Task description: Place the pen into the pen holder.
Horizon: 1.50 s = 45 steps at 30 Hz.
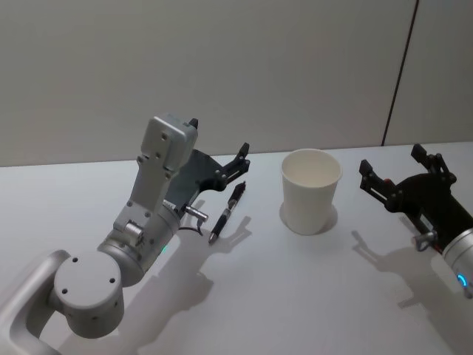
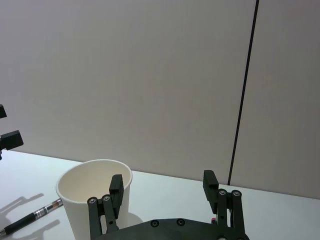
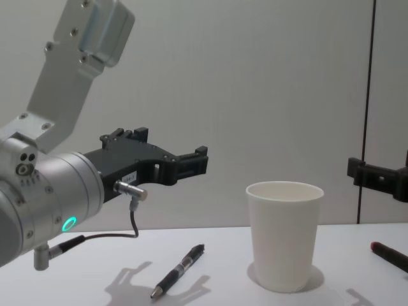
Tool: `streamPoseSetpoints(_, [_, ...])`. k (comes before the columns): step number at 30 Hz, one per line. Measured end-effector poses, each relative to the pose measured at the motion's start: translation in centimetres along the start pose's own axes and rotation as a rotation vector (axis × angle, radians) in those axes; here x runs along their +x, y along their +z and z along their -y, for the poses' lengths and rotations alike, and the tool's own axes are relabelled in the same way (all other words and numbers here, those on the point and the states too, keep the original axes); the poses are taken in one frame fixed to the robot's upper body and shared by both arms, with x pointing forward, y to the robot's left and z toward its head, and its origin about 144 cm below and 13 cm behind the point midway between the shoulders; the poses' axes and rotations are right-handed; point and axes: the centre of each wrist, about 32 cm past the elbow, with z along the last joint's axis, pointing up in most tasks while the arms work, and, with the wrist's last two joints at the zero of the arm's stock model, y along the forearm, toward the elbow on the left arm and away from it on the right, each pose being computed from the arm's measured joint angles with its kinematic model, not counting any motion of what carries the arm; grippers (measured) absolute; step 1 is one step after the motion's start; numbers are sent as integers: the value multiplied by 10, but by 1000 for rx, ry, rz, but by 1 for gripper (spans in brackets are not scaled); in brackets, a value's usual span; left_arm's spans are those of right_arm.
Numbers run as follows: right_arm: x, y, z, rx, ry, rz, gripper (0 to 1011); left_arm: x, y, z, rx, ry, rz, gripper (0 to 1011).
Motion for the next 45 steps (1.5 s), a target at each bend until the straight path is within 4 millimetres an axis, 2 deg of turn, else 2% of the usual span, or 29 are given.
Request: streamPoseSetpoints(45, [0, 0, 0, 0, 0, 0, 1001, 0, 0, 0, 0, 0, 0, 1001])
